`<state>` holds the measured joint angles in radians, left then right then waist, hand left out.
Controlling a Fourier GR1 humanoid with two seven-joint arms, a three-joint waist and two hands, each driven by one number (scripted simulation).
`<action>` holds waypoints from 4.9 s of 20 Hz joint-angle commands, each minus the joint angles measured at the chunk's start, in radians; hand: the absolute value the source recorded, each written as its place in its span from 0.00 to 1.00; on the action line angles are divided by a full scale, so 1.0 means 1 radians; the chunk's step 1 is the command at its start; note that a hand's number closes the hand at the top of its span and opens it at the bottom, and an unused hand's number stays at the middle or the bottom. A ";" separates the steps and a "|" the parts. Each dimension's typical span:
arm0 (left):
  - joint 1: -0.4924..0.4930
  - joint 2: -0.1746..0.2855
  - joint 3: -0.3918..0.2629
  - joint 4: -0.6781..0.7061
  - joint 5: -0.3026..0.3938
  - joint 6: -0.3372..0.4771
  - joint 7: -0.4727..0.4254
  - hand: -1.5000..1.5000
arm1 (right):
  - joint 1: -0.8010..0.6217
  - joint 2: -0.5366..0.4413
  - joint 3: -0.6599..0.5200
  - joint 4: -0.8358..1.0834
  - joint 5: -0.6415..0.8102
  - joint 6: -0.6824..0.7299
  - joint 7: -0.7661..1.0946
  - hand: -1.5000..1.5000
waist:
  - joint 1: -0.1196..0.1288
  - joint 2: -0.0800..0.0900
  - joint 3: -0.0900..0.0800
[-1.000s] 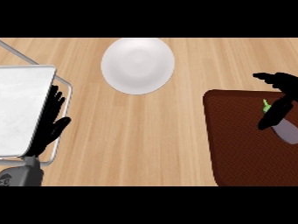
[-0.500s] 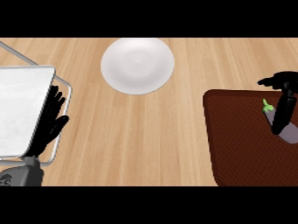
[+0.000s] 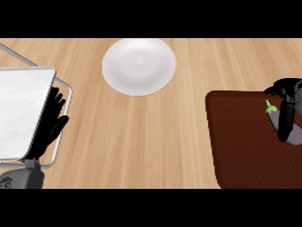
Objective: Pick the eggplant from the tray and place it in the plate
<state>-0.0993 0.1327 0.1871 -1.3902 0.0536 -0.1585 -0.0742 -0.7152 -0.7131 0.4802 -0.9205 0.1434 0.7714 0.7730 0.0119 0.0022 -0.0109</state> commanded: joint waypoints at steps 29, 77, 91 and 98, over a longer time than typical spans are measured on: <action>0.014 0.008 0.007 0.003 -0.123 -0.008 0.003 0.50 | 0.093 0.064 0.028 0.239 0.312 -0.062 -0.411 1.00 | 0.001 0.002 0.012; -0.024 -0.024 0.035 0.034 -0.168 -0.054 -0.013 0.50 | -0.222 0.712 -0.052 -0.206 0.981 -1.087 0.404 1.00 | 0.034 0.010 0.010; -0.080 -0.051 0.006 0.083 -0.204 -0.044 -0.025 0.50 | -0.416 0.713 -0.176 0.196 0.839 -1.476 0.338 1.00 | 0.079 0.027 0.010; -0.068 -0.082 -0.027 0.040 -0.223 -0.040 -0.022 0.50 | -0.463 0.713 -0.235 0.378 0.737 -1.565 0.310 0.00 | 0.110 0.030 0.011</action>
<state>-0.2002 0.0603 0.2135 -1.3442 -0.1154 -0.2038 -0.1108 -1.1543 -0.0055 0.2639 -0.6018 0.9386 -0.6754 1.0126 0.1062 0.0316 -0.0086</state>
